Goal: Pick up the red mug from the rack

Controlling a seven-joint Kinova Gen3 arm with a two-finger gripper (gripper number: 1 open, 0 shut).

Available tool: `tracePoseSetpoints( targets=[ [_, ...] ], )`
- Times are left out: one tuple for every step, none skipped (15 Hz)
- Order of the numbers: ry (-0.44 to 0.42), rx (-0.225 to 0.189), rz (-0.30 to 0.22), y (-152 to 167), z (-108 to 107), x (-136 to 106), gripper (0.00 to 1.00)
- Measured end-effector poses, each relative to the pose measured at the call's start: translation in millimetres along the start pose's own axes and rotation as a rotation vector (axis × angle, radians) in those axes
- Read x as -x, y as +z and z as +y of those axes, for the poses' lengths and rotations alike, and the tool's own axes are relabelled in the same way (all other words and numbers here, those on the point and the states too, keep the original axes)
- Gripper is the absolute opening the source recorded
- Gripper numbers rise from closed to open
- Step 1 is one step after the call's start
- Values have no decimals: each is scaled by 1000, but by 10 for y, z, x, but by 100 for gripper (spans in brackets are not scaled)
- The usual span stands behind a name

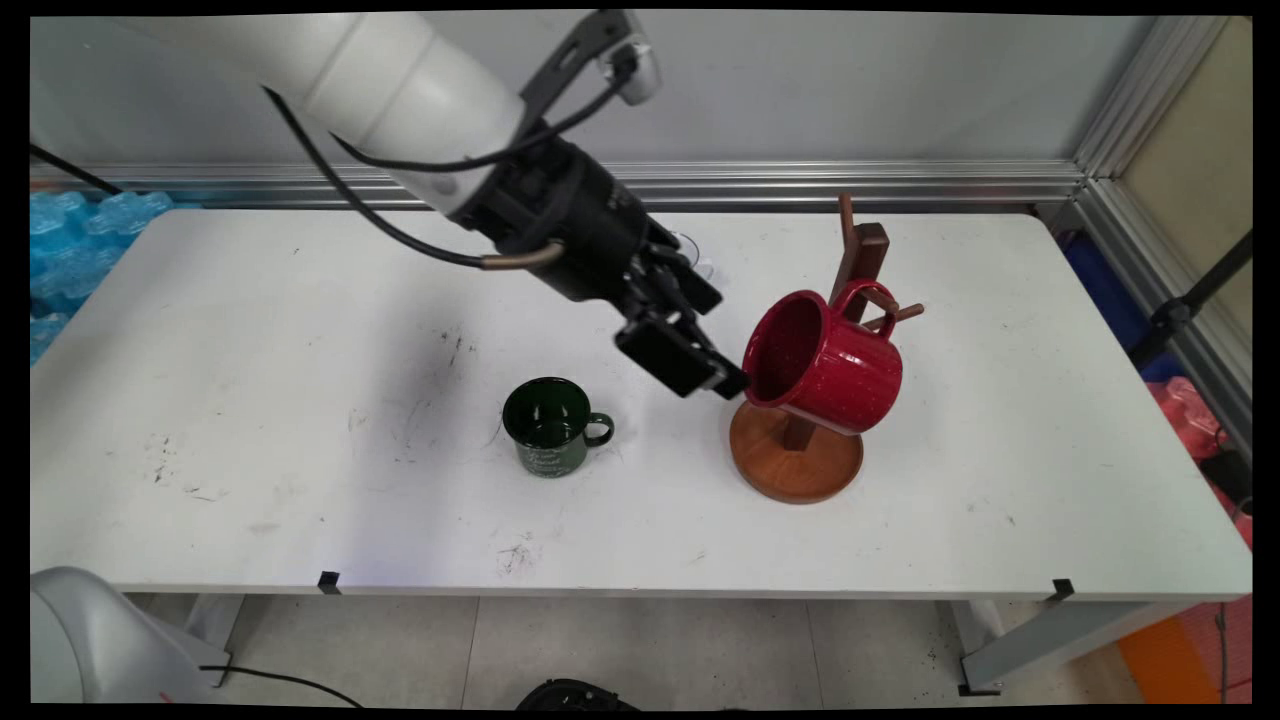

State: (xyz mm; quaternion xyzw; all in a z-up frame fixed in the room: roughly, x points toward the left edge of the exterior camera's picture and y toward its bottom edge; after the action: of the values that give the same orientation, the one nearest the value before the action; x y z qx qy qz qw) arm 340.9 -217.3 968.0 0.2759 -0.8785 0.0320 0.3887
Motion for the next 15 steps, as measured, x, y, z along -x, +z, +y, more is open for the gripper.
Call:
tracePoseSetpoints(
  targets=[
    [-11,3,9,52,-4,-9,100],
    [-21,6,16,103,-8,-16,100],
    [-33,10,24,161,-13,-23,100],
    [-44,15,31,217,-18,-30,100],
    [-55,19,38,272,-23,-38,100],
    [-65,24,46,325,-27,-47,100],
    [-75,28,52,369,-31,-53,100],
    [-84,33,57,414,-32,-60,100],
    [-94,38,63,463,-34,-67,100],
    [-102,42,68,503,-35,-72,100],
    [-112,45,73,547,-39,-77,100],
    [-121,48,77,590,-44,-80,100],
    [-131,51,81,629,-47,-83,100],
    [-138,54,84,663,-48,-87,100],
    [-143,56,86,684,-49,-89,100]
  ],
)
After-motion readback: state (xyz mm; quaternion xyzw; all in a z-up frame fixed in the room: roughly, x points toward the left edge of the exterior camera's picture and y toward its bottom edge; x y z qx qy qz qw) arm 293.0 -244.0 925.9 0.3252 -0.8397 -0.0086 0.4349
